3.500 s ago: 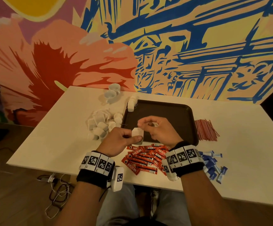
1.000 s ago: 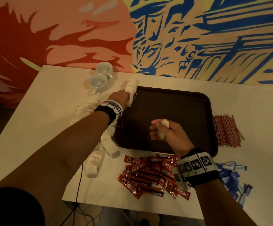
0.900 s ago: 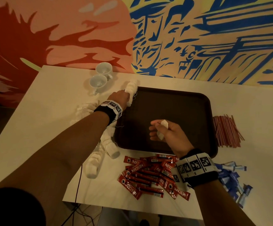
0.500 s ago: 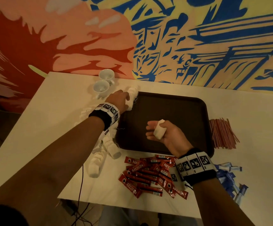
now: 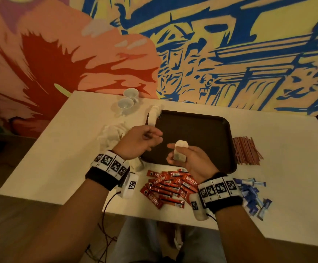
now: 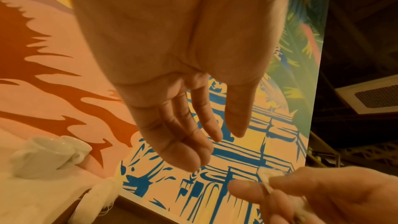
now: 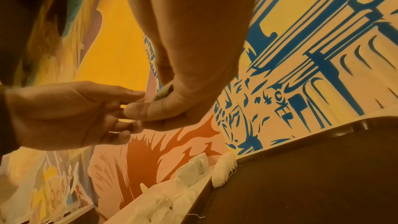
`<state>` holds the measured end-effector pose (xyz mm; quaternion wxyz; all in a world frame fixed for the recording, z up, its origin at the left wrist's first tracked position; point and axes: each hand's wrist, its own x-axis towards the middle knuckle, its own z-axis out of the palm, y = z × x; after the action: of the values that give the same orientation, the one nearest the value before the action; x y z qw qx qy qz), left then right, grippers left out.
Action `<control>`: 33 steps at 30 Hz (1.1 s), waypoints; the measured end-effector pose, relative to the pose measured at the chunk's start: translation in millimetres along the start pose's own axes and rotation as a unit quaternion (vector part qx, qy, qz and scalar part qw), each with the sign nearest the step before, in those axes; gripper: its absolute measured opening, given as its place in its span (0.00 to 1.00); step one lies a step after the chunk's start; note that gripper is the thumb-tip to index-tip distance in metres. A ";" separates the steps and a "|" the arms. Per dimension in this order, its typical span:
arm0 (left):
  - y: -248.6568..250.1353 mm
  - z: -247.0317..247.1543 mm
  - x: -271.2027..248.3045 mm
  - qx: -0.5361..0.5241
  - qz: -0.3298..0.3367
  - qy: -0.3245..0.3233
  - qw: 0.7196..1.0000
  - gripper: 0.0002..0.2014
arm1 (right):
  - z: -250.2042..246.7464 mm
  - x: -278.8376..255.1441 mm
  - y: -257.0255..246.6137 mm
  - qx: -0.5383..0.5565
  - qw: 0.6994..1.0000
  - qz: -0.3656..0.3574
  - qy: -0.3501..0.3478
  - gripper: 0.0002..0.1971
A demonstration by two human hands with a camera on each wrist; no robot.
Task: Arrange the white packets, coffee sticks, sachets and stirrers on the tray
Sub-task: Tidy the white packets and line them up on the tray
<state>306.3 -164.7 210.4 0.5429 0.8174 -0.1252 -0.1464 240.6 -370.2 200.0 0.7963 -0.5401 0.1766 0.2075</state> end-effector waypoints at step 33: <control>21.4 34.1 -75.2 0.064 0.068 -0.051 0.994 0.11 | -17.3 -62.6 35.9 -0.194 0.965 -0.169 -0.040 0.14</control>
<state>222.9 -174.5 225.4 0.4909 0.8316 -0.2173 -0.1425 167.6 -383.2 197.3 0.7063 -0.6975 0.0070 0.1212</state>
